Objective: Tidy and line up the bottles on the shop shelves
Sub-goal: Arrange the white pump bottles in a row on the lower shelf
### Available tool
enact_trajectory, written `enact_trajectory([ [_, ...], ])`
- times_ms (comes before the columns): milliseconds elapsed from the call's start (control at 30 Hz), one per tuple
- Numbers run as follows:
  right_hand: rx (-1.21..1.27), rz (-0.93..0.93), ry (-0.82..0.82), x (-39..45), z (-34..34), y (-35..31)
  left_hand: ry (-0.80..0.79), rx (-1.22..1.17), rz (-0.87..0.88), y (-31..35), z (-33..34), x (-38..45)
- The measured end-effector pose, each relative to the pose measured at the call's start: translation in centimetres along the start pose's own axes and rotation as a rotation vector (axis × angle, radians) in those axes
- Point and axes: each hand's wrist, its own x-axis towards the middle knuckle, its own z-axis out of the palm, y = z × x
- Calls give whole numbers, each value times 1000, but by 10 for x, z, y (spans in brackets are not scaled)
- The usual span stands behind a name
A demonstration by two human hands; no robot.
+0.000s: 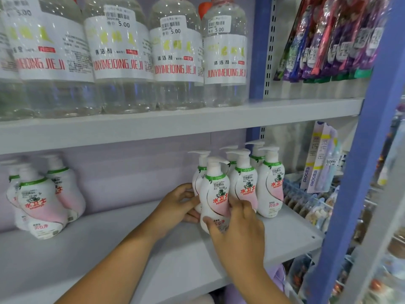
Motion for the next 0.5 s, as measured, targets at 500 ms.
enact_trajectory([
  [500,168,107,-116,0,2,4,83,18,17,-11,7,-1],
])
